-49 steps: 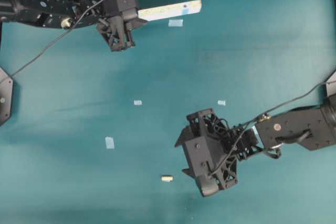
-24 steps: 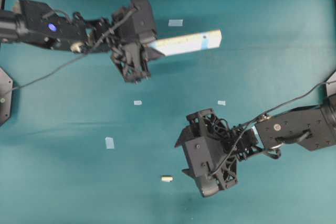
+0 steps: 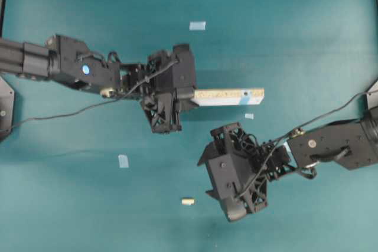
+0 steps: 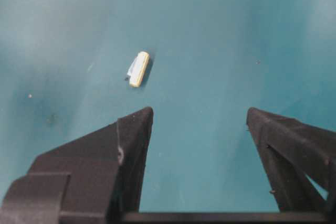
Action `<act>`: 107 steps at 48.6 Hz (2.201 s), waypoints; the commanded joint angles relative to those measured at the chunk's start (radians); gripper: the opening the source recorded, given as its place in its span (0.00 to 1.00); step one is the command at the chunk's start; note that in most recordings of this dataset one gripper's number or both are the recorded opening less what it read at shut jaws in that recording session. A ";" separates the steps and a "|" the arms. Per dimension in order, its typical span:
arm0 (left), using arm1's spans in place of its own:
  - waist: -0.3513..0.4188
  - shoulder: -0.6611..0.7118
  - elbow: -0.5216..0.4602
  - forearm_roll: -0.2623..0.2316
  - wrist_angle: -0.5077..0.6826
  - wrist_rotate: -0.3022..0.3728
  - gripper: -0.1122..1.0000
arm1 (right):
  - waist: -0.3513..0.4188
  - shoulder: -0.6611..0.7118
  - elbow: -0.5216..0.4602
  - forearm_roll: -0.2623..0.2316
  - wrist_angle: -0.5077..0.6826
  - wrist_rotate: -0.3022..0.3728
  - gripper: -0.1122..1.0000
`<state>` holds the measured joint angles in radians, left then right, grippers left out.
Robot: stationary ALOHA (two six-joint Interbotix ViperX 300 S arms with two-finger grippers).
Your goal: Move the wooden board into place and insert the rod into its hole.
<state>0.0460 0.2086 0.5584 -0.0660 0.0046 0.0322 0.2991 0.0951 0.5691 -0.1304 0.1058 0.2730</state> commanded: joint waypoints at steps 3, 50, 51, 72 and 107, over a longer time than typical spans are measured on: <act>-0.009 -0.018 -0.025 -0.002 -0.011 -0.014 0.30 | 0.003 -0.014 -0.006 -0.002 -0.003 0.000 0.82; -0.021 0.000 0.002 -0.002 -0.023 -0.061 0.30 | 0.003 -0.014 -0.006 -0.002 -0.003 0.000 0.82; -0.021 0.000 0.003 -0.002 -0.026 -0.061 0.30 | 0.003 -0.014 -0.006 -0.002 -0.003 0.000 0.82; -0.021 0.002 0.038 -0.002 -0.041 -0.061 0.30 | 0.003 -0.014 -0.006 -0.002 -0.003 0.000 0.82; -0.049 0.063 0.006 -0.002 -0.110 -0.063 0.30 | 0.003 -0.009 -0.006 -0.002 -0.003 -0.002 0.82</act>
<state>0.0031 0.2884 0.5783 -0.0675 -0.0982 -0.0230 0.2991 0.0951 0.5706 -0.1319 0.1058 0.2730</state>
